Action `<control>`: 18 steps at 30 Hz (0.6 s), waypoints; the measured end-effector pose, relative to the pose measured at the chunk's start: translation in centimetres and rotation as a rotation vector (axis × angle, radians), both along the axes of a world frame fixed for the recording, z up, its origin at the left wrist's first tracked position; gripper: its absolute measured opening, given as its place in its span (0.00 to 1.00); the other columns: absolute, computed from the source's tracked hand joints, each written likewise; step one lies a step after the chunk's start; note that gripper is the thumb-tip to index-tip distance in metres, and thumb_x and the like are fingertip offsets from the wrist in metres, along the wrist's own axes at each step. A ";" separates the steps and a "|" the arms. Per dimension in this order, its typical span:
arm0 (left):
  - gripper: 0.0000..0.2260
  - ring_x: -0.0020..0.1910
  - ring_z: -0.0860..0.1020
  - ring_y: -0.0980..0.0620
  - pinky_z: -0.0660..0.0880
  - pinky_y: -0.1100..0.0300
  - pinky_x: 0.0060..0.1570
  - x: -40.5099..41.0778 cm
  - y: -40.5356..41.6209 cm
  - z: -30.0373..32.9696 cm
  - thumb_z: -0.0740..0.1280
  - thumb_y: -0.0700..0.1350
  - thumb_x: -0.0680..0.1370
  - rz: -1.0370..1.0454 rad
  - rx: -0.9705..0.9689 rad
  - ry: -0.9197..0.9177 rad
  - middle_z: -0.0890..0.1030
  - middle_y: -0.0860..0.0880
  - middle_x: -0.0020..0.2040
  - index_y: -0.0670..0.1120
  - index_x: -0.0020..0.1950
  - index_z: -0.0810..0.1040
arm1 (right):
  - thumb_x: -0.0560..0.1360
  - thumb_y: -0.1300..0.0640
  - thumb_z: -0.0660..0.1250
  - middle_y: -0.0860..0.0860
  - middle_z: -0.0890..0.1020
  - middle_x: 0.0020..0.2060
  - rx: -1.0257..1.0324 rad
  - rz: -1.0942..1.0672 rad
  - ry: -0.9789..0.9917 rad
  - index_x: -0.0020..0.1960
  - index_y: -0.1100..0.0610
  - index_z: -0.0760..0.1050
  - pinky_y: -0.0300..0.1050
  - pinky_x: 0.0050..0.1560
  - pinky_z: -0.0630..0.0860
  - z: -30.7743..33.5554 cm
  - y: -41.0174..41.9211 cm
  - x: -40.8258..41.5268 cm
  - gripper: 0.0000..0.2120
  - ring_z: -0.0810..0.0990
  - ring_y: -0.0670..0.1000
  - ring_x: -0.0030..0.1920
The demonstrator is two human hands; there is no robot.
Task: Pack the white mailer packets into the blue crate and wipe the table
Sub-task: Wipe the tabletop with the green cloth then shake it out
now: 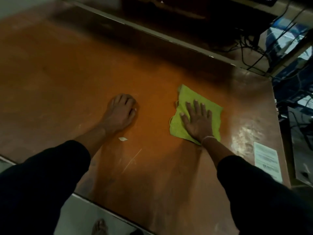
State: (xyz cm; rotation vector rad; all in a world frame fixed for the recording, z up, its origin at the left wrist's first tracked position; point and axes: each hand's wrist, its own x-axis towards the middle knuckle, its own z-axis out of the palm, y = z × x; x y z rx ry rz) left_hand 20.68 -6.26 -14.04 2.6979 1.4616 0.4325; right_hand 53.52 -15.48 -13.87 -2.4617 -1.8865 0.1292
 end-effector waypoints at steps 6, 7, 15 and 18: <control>0.17 0.65 0.71 0.43 0.69 0.45 0.64 0.3 -0.2 -0.3 0.58 0.53 0.82 0.032 -0.007 -0.036 0.74 0.46 0.66 0.45 0.66 0.74 | 0.76 0.28 0.38 0.49 0.46 0.81 -0.022 -0.091 -0.013 0.80 0.41 0.45 0.64 0.77 0.45 0.0 4.8 3.2 0.36 0.44 0.57 0.80; 0.17 0.65 0.71 0.43 0.69 0.45 0.64 0.3 -0.1 -0.3 0.58 0.53 0.82 0.038 -0.012 -0.034 0.74 0.46 0.66 0.45 0.66 0.74 | 0.76 0.28 0.37 0.50 0.46 0.81 -0.030 -0.174 0.007 0.80 0.42 0.45 0.65 0.76 0.45 -0.1 6.0 2.9 0.37 0.44 0.58 0.80; 0.18 0.64 0.72 0.44 0.70 0.45 0.62 0.5 0.1 -0.3 0.56 0.55 0.82 0.057 -0.014 -0.031 0.73 0.47 0.66 0.47 0.66 0.73 | 0.76 0.27 0.37 0.47 0.46 0.81 -0.036 0.142 -0.025 0.80 0.40 0.45 0.62 0.77 0.45 0.1 11.1 1.8 0.35 0.44 0.55 0.81; 0.18 0.63 0.72 0.45 0.71 0.45 0.61 0.5 0.1 -0.5 0.57 0.55 0.82 0.063 0.003 -0.034 0.74 0.48 0.66 0.47 0.66 0.73 | 0.75 0.29 0.38 0.51 0.47 0.81 -0.040 -0.196 0.031 0.81 0.44 0.47 0.67 0.76 0.45 0.1 12.9 1.4 0.38 0.45 0.60 0.80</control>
